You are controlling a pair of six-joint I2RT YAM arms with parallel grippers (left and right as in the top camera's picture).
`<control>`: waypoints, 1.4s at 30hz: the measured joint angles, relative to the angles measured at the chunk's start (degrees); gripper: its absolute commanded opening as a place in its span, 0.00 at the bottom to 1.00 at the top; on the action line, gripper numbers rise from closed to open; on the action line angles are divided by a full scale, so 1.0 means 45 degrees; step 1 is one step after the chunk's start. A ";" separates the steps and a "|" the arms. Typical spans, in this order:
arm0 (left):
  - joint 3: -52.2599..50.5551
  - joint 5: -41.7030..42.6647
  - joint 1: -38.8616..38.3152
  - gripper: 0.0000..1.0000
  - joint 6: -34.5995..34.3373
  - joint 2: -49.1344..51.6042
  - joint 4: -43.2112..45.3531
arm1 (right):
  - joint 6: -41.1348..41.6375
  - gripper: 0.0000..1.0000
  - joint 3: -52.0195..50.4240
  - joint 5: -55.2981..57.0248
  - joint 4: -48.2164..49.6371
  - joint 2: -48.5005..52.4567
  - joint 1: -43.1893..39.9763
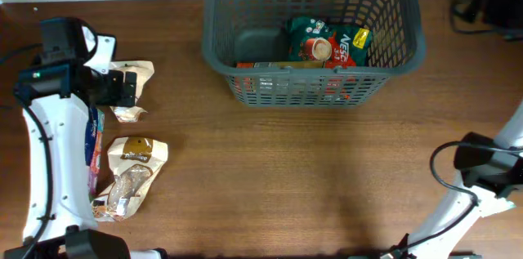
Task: Pack container
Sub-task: 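Move the right gripper to the light-blue wrapper at the right, then grasp the light-blue wrapper with the right gripper and lift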
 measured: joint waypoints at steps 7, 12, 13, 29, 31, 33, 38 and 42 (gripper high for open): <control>0.0000 0.0005 0.0549 0.99 -0.0005 0.0000 -0.0068 | 0.2132 0.99 -0.1297 0.3526 0.0005 0.0010 -0.1972; 0.0000 0.0024 0.0636 0.99 -0.0005 0.0000 -0.0015 | 0.6071 0.99 -0.3385 0.4974 0.0015 0.0010 -0.3764; 0.0000 0.0039 0.0631 0.99 -0.0005 0.0000 -0.0010 | 0.6853 0.99 -0.3842 0.5056 0.0000 0.0015 -0.4031; 0.0000 0.0097 0.0636 0.99 -0.0005 0.0000 -0.0010 | 2.1114 0.99 -1.1968 0.5391 0.0670 0.0058 -0.5032; 0.0000 0.0102 0.0636 0.99 -0.0005 0.0000 -0.0015 | 2.1920 0.99 -1.2230 0.5654 0.0685 0.0058 -0.4935; 0.0000 0.0102 0.0636 0.99 -0.0024 0.0000 -0.0015 | 2.2464 0.99 -1.2381 0.5974 0.0646 0.0058 -0.4872; 0.0000 0.0102 0.0636 0.99 -0.0267 0.0000 -0.0019 | 2.3484 0.99 -1.2745 0.7111 0.0733 0.0058 -0.4862; 0.0000 0.0102 0.0636 0.99 -0.0350 0.0000 -0.0019 | 2.3707 0.99 -1.2944 0.7936 0.0801 0.0058 -0.4862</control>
